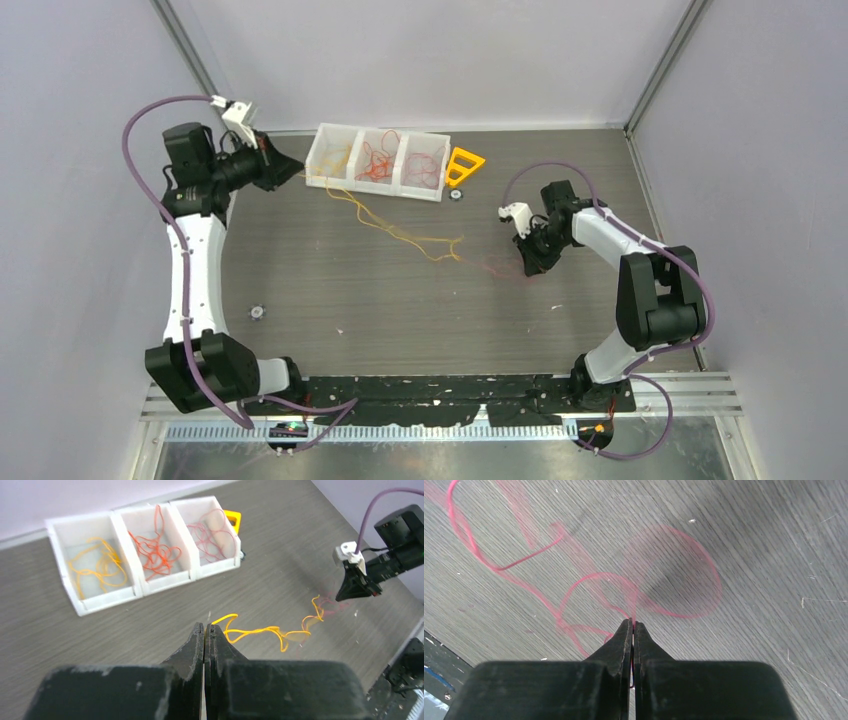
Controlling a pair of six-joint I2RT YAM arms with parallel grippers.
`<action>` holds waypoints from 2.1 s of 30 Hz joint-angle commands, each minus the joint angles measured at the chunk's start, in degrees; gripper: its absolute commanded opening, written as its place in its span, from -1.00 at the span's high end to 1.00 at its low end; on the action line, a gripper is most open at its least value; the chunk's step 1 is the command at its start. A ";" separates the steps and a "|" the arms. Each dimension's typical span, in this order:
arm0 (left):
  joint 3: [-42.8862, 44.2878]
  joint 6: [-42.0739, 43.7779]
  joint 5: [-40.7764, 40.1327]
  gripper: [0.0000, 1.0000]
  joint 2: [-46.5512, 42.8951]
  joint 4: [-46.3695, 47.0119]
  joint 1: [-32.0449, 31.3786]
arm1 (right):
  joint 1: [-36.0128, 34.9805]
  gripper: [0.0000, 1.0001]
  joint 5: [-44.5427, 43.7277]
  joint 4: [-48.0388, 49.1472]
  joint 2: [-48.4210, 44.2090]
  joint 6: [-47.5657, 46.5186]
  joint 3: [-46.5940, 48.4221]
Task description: Untangle the cables
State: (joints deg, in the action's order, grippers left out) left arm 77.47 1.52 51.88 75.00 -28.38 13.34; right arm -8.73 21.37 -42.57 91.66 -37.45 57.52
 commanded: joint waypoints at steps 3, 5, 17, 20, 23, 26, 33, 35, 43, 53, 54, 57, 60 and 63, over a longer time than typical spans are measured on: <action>6.51 -1.03 -3.98 1.00 -0.91 5.28 2.46 | 0.66 0.89 -2.63 -0.89 0.04 -3.05 -0.24; 8.75 -2.48 -5.38 1.00 -0.17 6.12 4.11 | 1.33 0.89 -3.51 -0.70 0.17 -4.02 -0.76; 17.58 1.51 -12.18 1.00 3.78 0.99 7.62 | 9.69 0.89 -6.77 -0.70 0.63 -10.13 -2.09; 18.45 2.73 -16.51 1.00 4.15 0.55 8.14 | 13.19 0.89 -7.64 -0.59 1.65 -11.85 -1.81; 19.60 4.20 -22.06 1.00 4.53 -0.20 8.34 | 15.79 0.89 -8.16 -0.46 1.77 -13.16 -1.99; 21.30 5.17 -25.92 1.00 5.67 -1.19 9.21 | 17.79 0.89 -9.49 0.36 1.65 -15.01 -2.64; 22.02 7.00 -30.37 1.00 6.47 -2.77 9.68 | 22.98 0.89 -11.22 0.55 2.44 -18.18 -2.39; 22.08 6.93 -27.04 1.00 6.25 -2.83 9.79 | 23.55 0.89 -10.74 -0.23 2.37 -18.65 -2.04; 21.25 -4.00 -15.65 1.00 5.50 6.32 8.09 | 23.69 0.89 -3.74 -4.44 2.12 -15.10 1.70; 27.78 -12.16 -16.97 1.00 15.66 19.48 1.38 | 22.75 0.89 4.90 -12.42 0.33 -10.85 8.25; 29.03 -13.59 -17.09 1.00 17.08 20.60 0.84 | 22.34 0.89 5.44 -13.24 0.13 -10.56 8.55; 31.93 -17.50 -16.98 1.00 20.78 26.54 -0.97 | 21.75 0.89 6.43 -14.92 -0.63 -8.96 10.49; 34.24 -17.93 -19.73 1.00 24.42 32.24 -3.79 | 21.19 0.89 7.29 -16.76 -0.94 -6.78 12.33; 37.20 -17.97 -21.82 1.00 28.29 35.05 -5.08 | 20.33 0.89 7.44 -18.64 -1.05 -4.96 14.05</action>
State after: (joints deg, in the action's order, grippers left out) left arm 109.71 -14.46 33.06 100.55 -3.38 10.13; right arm 12.58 26.39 -57.01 93.36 -45.91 67.81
